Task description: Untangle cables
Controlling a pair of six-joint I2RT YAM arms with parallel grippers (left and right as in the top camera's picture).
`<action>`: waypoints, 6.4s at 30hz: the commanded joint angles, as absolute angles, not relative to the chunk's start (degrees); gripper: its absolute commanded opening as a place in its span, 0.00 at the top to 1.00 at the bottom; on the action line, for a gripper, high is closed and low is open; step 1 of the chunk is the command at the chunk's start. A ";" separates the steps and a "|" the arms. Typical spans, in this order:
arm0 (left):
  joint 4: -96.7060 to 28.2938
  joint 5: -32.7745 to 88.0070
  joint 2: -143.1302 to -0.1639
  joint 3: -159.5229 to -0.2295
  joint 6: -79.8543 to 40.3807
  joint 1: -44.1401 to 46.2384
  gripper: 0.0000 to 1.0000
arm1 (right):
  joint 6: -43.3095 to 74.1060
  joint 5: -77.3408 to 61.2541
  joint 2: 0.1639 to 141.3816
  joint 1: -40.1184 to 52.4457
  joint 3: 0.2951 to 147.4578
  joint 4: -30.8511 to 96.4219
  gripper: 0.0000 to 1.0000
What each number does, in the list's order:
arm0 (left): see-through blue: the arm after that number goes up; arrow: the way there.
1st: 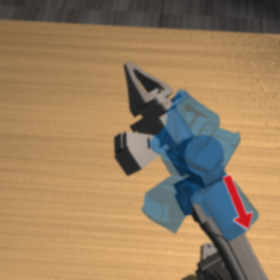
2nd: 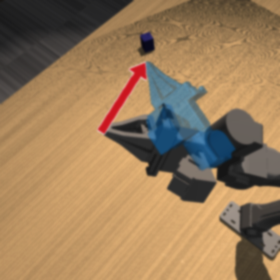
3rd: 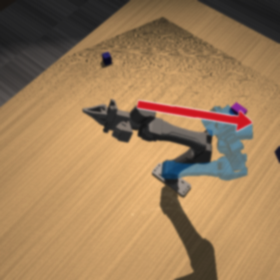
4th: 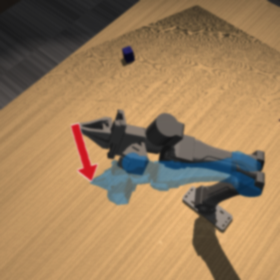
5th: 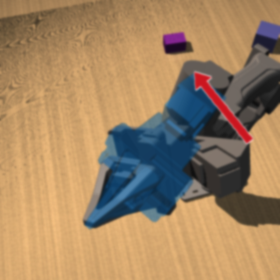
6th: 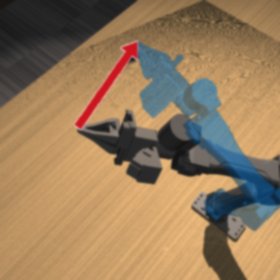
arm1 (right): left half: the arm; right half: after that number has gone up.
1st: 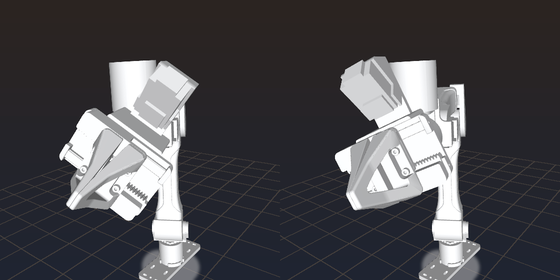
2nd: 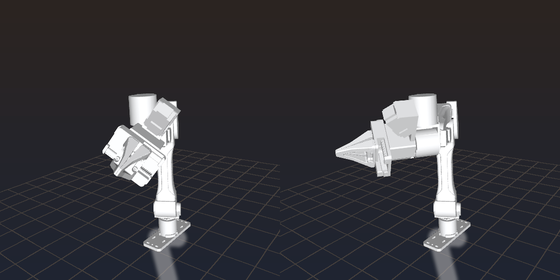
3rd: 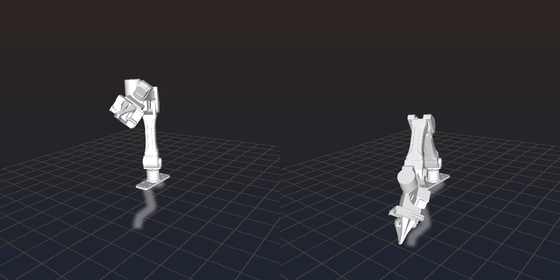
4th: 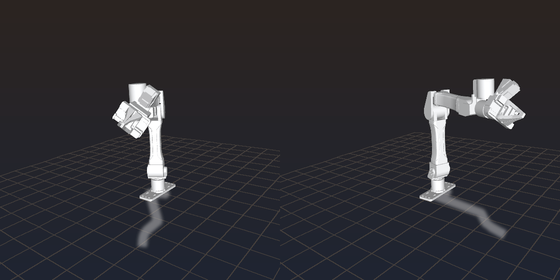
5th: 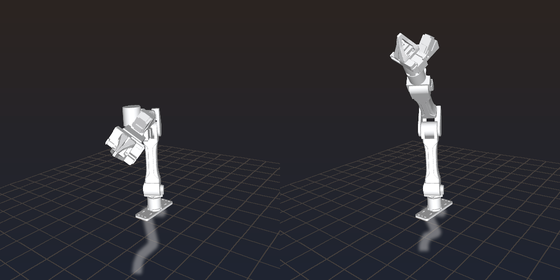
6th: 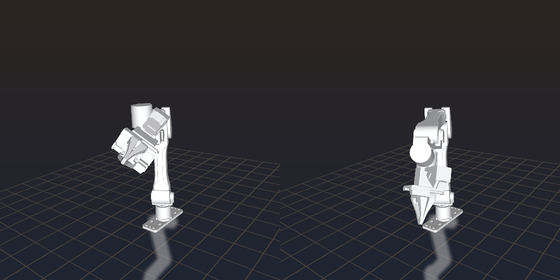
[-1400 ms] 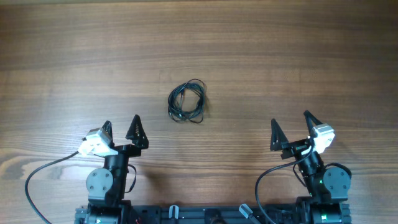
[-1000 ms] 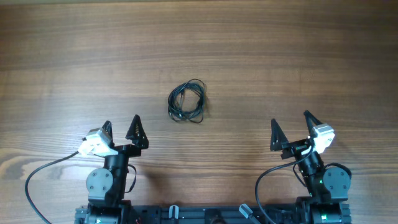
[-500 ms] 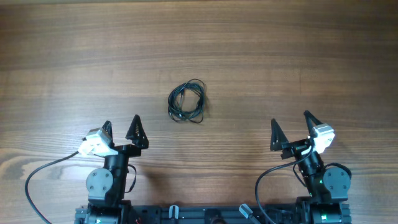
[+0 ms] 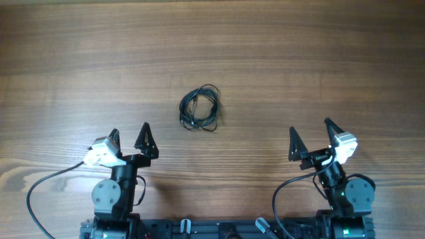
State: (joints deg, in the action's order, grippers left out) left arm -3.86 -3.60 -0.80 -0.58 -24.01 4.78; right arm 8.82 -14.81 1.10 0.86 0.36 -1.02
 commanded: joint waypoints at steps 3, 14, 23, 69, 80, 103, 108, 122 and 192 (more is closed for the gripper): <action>-3.68 -4.12 -0.38 -0.34 -22.92 5.04 0.00 | 9.04 -14.68 0.67 0.78 0.30 -1.15 0.00; -9.98 3.62 -4.38 -8.08 -22.90 5.04 0.00 | 12.43 -28.21 1.39 0.78 5.04 7.09 0.00; -26.81 11.00 -27.97 -34.13 -22.65 5.04 0.00 | 11.97 -27.88 10.11 0.78 28.93 32.08 0.00; -13.21 3.92 -106.76 -51.03 -51.86 18.35 0.92 | 22.37 -25.74 79.94 0.78 75.75 60.14 0.23; -13.76 10.20 -80.84 -51.03 -31.38 20.29 0.96 | 10.76 -33.54 78.08 6.85 75.75 56.86 0.39; -19.14 41.91 -63.31 -51.03 -39.94 9.82 0.96 | 35.62 -31.92 84.64 34.37 75.75 32.47 0.56; -19.11 49.21 -63.31 -51.03 -39.92 9.52 0.96 | 36.62 -31.29 87.18 34.87 75.75 30.22 0.59; -19.11 51.62 -63.31 -51.03 -39.90 9.52 0.96 | 39.00 -25.71 89.71 34.87 75.72 31.51 0.64; -15.33 44.21 -63.44 -51.00 -46.02 3.88 0.96 | 46.70 -37.63 92.38 31.75 76.27 27.92 0.49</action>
State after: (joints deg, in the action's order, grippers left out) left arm -15.84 45.76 -64.27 -50.19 -41.95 4.10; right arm 44.38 -35.31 90.54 30.00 75.77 31.35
